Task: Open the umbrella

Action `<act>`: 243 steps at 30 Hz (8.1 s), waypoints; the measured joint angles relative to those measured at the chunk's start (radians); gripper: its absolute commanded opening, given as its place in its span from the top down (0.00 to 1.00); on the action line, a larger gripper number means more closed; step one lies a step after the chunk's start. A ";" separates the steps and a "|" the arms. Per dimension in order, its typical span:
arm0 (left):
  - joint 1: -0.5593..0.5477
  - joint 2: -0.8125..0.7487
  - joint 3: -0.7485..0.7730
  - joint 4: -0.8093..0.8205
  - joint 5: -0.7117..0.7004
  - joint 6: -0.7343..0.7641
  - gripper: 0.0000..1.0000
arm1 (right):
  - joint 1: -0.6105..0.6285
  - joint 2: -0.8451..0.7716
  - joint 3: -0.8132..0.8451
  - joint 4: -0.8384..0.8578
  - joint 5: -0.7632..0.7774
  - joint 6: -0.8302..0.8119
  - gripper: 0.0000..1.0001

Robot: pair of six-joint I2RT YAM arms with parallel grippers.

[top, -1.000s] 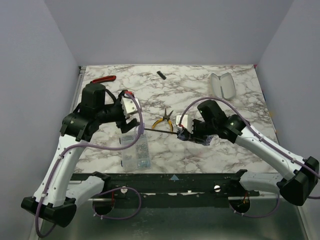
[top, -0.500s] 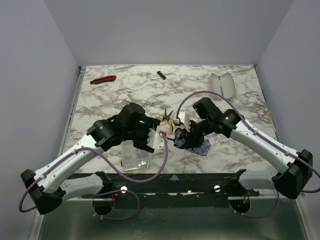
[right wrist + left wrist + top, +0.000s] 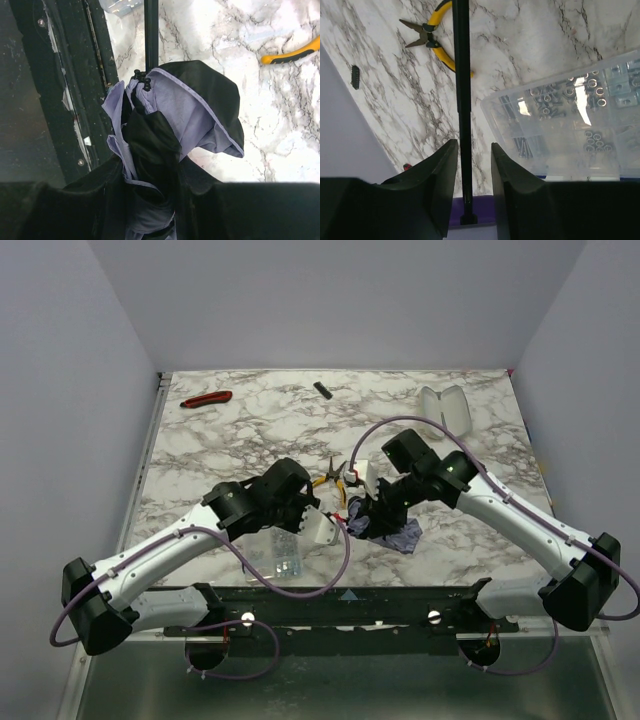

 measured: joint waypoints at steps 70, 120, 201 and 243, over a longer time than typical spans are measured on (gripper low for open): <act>0.423 -0.253 0.090 0.283 0.562 -0.605 0.02 | -0.185 0.007 0.052 0.476 -0.011 0.541 1.00; 0.389 0.154 0.035 0.990 0.917 -1.627 1.00 | -0.186 0.006 0.167 0.838 0.113 0.936 0.00; 0.197 0.245 0.211 0.671 0.414 -1.133 1.00 | -0.224 0.005 0.117 0.759 0.358 1.193 0.14; 0.040 0.047 0.107 0.805 0.211 -0.585 0.46 | -0.229 0.002 0.033 0.777 0.348 1.204 1.00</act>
